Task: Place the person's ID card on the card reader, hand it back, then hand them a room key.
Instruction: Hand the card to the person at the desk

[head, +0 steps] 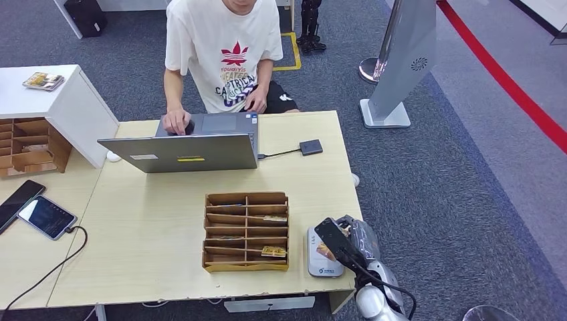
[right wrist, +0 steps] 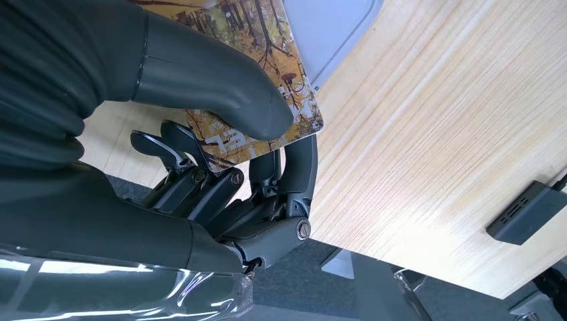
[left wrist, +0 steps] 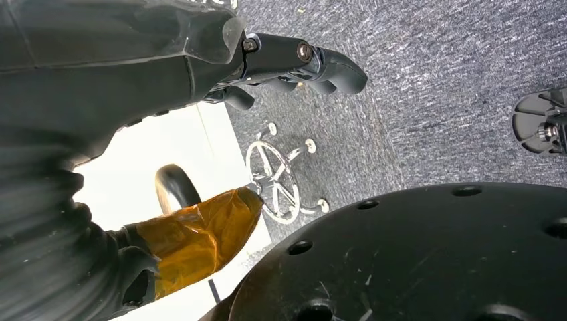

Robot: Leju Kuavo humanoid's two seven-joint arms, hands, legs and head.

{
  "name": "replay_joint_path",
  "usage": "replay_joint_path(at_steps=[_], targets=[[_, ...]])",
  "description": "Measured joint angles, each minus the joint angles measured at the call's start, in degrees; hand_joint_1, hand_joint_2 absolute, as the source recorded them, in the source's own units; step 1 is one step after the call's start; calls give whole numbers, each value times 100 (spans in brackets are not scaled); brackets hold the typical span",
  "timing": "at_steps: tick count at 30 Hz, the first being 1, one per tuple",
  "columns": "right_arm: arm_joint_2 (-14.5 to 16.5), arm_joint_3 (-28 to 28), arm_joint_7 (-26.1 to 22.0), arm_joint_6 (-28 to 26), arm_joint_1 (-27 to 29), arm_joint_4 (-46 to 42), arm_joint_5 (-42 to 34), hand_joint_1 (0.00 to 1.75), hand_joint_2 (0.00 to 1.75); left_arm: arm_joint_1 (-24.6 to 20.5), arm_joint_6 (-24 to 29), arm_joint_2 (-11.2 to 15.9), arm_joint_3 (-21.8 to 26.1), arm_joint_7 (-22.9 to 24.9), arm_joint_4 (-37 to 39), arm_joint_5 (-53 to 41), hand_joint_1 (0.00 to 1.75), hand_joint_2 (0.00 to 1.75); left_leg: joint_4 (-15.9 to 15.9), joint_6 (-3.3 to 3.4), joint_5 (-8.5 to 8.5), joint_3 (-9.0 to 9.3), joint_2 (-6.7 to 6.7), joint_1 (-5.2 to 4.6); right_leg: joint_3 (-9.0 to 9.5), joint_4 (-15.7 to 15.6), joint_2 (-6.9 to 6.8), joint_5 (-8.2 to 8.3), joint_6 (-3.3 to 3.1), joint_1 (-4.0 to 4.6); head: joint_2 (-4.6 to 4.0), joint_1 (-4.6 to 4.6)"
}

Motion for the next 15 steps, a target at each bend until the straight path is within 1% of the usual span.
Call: replay_joint_path(at_steps=[15], targets=[[0, 0, -13, -13, 6, 0, -26, 175, 175, 0, 3, -1, -10, -2, 0, 20, 0, 175, 0, 0, 0, 0, 0, 0, 0, 0, 0, 0, 0, 0, 0, 0]])
